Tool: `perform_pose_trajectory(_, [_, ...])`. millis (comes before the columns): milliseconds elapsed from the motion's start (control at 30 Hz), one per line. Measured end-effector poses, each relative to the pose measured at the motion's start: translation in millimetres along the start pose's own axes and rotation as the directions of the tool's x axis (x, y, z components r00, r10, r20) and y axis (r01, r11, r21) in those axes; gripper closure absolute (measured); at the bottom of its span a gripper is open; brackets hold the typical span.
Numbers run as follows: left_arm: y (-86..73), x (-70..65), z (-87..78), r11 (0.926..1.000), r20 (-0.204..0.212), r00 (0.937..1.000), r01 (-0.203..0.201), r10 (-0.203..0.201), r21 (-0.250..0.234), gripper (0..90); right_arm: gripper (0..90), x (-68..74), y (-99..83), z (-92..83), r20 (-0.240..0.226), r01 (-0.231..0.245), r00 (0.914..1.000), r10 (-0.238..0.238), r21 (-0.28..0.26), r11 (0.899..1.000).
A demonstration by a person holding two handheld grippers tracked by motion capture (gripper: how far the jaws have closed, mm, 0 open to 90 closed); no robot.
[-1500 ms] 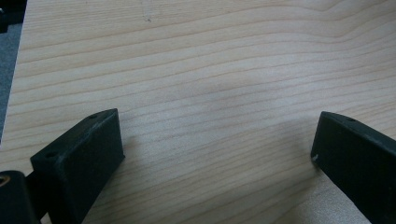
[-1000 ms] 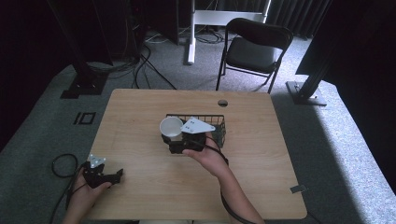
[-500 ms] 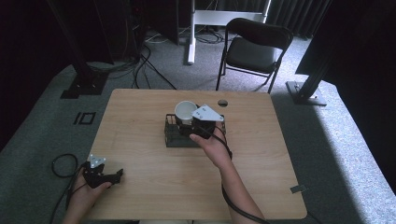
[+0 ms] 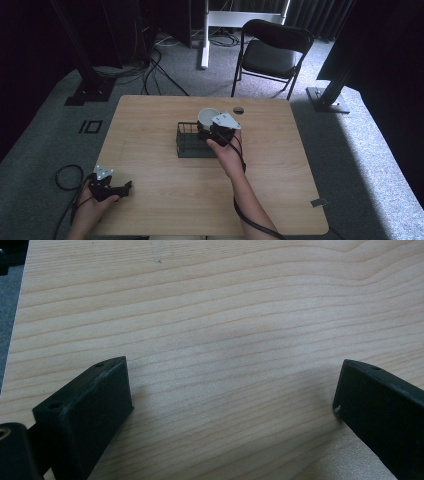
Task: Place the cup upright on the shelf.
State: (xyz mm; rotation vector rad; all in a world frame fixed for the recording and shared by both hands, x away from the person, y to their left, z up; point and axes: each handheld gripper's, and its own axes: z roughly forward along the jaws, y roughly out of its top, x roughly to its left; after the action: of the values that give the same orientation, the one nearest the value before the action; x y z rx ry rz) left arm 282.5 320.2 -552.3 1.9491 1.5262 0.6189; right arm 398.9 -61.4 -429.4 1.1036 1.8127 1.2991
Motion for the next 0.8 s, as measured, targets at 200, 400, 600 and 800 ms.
perform_pose_trajectory(200, [0.0,-0.1,0.0,1.0000,0.000,1.0000,0.001,-0.001,0.000,2.6,19.7,0.9,-14.9,11.4,-0.003,-0.025,0.9997,0.025,0.041,0.999])
perform_pose_trajectory(400, [0.0,-0.1,0.0,1.0000,0.000,1.0000,0.001,-0.001,0.000,2.6,19.7,2.8,-27.4,19.1,0.006,-0.031,0.9995,0.030,0.073,0.997])
perform_pose_trajectory(600, [0.0,-0.1,0.0,1.0000,0.000,1.0000,0.001,-0.001,0.000,2.6,19.7,2.2,-35.4,22.3,0.006,-0.032,0.9995,0.031,0.092,0.995])
perform_pose_trajectory(800, [0.0,-0.1,0.0,1.0000,0.000,1.0000,0.001,-0.001,0.000,2.6,19.6,1.9,-36.8,23.0,0.008,-0.040,0.9992,0.040,0.083,0.996])
